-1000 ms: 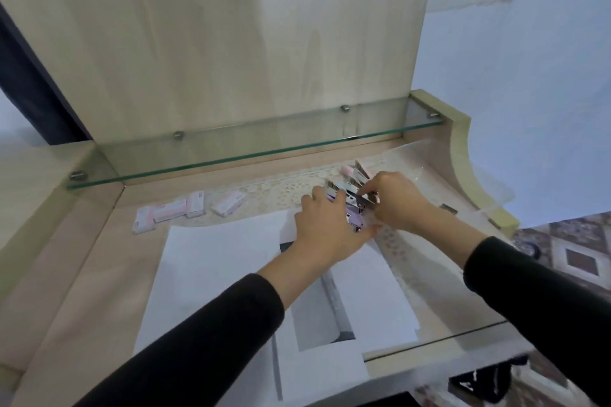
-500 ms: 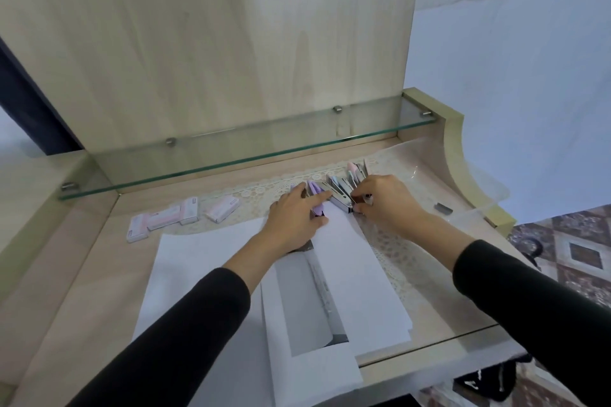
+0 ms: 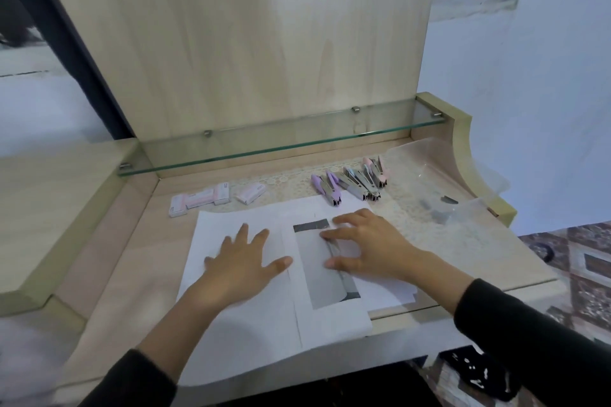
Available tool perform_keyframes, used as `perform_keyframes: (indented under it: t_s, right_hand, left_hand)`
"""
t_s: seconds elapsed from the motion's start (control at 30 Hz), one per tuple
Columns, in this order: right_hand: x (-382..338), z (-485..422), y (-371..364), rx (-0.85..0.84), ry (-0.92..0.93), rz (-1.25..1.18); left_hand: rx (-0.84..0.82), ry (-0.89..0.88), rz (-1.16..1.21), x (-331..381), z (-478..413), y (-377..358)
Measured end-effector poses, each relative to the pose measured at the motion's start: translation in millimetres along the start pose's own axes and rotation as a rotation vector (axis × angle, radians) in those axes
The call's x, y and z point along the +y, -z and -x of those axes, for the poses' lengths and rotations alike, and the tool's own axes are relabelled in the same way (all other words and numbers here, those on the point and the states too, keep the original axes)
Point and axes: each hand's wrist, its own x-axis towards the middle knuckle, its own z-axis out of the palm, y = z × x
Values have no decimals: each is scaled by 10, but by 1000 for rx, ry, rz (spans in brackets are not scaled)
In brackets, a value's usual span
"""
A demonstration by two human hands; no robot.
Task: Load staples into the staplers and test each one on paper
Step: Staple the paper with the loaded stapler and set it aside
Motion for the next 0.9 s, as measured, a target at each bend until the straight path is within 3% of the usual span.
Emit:
perform_keyframes:
  t_s: [0.13, 0.67, 0.9]
  right_hand:
    - [-20, -32, -46, 17, -33, 50]
    - [-97, -197, -145, 136, -87, 111]
    - [-57, -130, 0, 114, -138, -160]
  left_hand:
    - [-28, 77, -72, -79, 98, -185]
    - [364, -125, 101, -385, -85, -271]
    - [349, -272, 98, -282, 29, -296]
